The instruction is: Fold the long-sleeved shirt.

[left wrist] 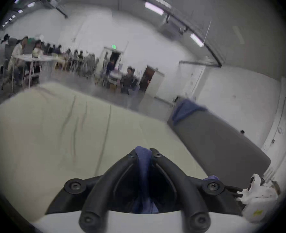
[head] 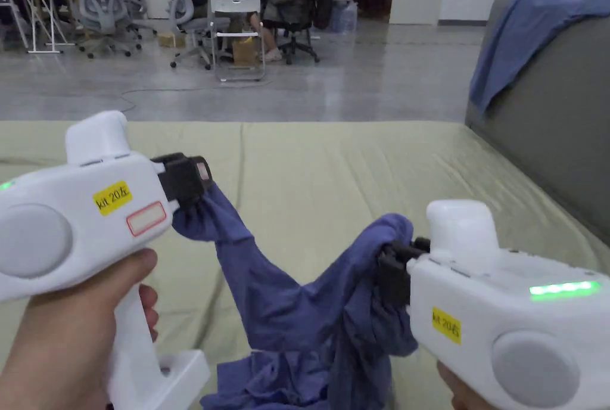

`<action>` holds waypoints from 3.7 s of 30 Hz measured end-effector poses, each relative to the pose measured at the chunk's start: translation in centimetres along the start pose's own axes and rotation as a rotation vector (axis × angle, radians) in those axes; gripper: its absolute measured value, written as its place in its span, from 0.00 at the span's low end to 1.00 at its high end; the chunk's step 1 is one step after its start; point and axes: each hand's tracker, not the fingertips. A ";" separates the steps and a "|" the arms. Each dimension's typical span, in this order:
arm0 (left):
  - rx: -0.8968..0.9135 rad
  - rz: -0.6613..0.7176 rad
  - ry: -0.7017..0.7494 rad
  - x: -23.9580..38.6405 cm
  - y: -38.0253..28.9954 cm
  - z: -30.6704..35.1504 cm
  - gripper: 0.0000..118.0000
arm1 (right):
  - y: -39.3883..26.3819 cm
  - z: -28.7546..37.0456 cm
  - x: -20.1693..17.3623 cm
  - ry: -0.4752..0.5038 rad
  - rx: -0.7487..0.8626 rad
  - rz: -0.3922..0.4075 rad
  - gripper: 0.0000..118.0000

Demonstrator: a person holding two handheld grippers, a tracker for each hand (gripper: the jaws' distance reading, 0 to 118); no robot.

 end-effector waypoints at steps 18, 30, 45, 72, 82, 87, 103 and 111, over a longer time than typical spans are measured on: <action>0.188 0.059 0.334 -11.5 19.6 -7.6 0.06 | 26.6 -16.3 0.3 -0.163 -0.073 0.117 0.10; -0.310 0.051 0.437 -20.2 -2.9 -8.4 0.06 | 1.7 -21.7 0.4 -0.073 -0.452 0.183 0.10; -0.620 0.015 0.456 -20.4 -21.5 9.0 0.06 | -18.3 -0.1 -3.0 0.079 -0.698 0.008 0.10; -0.552 0.022 0.111 -6.5 -18.7 -5.0 0.99 | -19.1 5.1 -1.1 0.133 -0.457 -0.284 0.00; -0.753 -0.023 0.243 -3.4 -20.9 -35.8 0.97 | -21.2 2.2 -0.1 0.109 -0.532 -0.323 0.00; -0.847 -0.195 0.272 -2.6 -24.0 -39.7 0.33 | -22.2 0.4 0.8 0.034 -0.629 -0.358 0.00; -0.597 -0.173 0.209 -1.8 -12.0 -26.9 0.03 | -25.5 -4.9 -0.9 0.064 -0.766 -0.661 0.15; -0.465 -0.109 0.213 -4.7 -4.1 -13.6 0.03 | -19.5 2.4 0.7 -0.012 -0.384 -0.515 0.04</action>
